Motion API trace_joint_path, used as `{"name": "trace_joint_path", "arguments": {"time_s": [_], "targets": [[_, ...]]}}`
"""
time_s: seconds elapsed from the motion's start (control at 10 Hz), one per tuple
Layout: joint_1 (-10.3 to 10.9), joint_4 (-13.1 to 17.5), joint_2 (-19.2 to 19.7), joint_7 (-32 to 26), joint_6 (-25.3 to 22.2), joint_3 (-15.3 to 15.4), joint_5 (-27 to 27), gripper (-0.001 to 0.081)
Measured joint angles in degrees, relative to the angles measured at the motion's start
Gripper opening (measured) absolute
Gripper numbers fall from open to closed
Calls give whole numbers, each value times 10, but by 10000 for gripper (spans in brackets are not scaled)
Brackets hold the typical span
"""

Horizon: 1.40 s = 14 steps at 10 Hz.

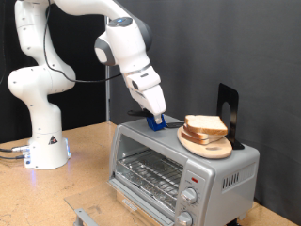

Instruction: Make a piece of toast with the oven

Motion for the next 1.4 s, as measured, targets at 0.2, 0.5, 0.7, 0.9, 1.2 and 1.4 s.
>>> {"name": "trace_joint_path", "arguments": {"time_s": [0.2, 0.5, 0.7, 0.9, 1.2, 1.4], "targets": [[2, -6, 0, -1, 8, 2, 10, 682], [4, -8, 8, 0, 23, 9, 22, 682], [4, -8, 16, 3, 29, 15, 23, 682], [4, -7, 20, 6, 33, 17, 24, 682], [4, -4, 24, 11, 32, 21, 28, 682], [4, -3, 24, 13, 27, 21, 28, 682]]}}
